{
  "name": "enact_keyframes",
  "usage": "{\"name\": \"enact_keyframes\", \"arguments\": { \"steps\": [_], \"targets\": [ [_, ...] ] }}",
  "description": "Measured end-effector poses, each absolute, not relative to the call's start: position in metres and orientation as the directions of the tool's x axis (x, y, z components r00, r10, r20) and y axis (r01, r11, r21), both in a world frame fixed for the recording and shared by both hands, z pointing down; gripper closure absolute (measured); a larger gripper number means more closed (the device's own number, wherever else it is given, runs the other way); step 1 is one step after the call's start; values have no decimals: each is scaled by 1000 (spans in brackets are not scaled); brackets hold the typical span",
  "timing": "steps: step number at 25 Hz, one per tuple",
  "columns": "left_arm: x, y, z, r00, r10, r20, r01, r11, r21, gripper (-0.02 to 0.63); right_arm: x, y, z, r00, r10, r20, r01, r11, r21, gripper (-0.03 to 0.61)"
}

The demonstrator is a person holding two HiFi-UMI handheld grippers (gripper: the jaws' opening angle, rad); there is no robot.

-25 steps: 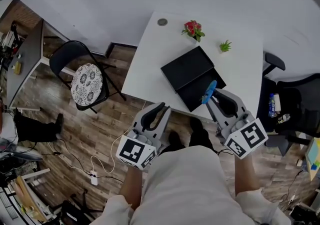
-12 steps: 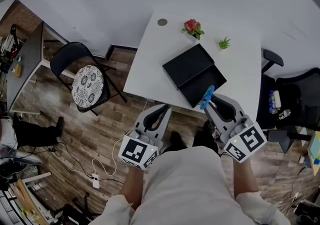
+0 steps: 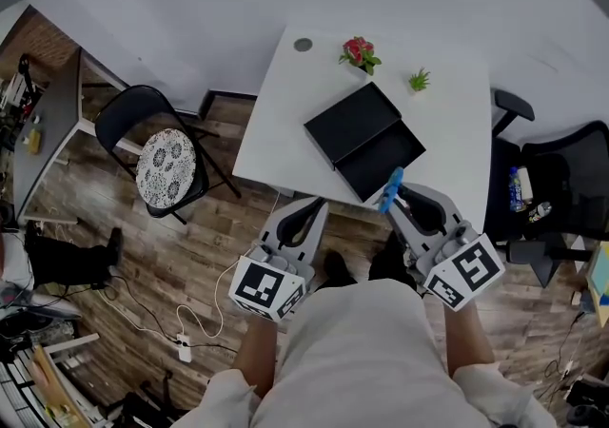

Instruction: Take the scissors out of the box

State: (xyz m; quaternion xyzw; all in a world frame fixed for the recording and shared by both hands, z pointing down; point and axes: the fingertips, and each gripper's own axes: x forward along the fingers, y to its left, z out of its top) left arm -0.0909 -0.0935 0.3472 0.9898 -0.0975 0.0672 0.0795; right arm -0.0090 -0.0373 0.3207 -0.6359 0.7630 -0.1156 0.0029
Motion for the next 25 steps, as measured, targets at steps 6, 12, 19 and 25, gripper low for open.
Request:
{"name": "enact_keyframes", "arguments": {
  "steps": [6, 12, 19, 25],
  "targets": [
    [-89, -82, 345, 977, -159, 143, -182, -970, 164, 590, -11, -26, 322, -182, -973, 144, -972, 155, -177, 495],
    [-86, -72, 344, 980, -140, 143, -164, -972, 169, 591, -11, -16, 324, -170, -974, 147, -973, 142, -184, 495],
    [-84, -69, 348, 982, -121, 146, -146, -973, 177, 591, -10, -15, 322, -160, -977, 142, -974, 132, -186, 495],
    [-84, -67, 349, 981, -117, 154, -143, -975, 172, 591, -10, -11, 323, -152, -979, 139, -974, 124, -189, 495]
  ]
}}
